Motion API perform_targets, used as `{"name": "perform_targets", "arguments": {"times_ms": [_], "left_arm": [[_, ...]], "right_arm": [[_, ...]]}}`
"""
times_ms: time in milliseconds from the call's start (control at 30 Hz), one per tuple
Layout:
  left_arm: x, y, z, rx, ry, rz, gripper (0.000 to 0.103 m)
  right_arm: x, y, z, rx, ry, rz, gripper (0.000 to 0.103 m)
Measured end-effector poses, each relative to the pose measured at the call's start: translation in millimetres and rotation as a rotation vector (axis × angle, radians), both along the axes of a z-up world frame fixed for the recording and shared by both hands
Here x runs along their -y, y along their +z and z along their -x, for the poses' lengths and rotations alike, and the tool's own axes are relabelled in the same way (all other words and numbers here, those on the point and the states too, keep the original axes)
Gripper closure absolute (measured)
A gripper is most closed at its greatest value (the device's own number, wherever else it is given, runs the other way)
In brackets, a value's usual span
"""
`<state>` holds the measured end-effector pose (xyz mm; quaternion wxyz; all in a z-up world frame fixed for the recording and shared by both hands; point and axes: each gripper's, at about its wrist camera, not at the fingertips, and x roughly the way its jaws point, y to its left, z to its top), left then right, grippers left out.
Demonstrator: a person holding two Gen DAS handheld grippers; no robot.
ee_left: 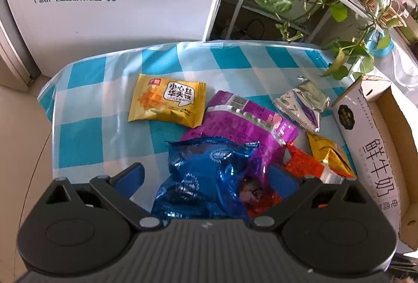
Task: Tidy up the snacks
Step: 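Close left tool on blue foil bag while right tool grasps yellow bag, then carry blue bag into cardboard box with left tool while right tool drops yellow bag there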
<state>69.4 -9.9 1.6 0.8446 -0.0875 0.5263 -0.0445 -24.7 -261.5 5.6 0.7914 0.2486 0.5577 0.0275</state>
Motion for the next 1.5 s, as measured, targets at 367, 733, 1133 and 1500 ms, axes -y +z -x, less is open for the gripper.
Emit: {"name": "perform_targets", "arguments": {"times_ms": [367,733,1133,1500], "left_arm": [[1,-12,1,0.002,-0.003,0.068,0.036],[-4,13,33,0.099,-0.022,0.071,0.039],[-18,39,58,0.209,0.05,0.128,0.039],[6,44,71,0.257,0.014,0.112,0.039]], "right_arm": [[-1,-7,1,-0.016,-0.022,-0.029,0.04],[-2,12,5,0.065,0.068,-0.042,0.043],[-8,37,14,0.181,0.169,-0.049,0.044],[-16,48,14,0.249,0.227,-0.016,0.044]]}}
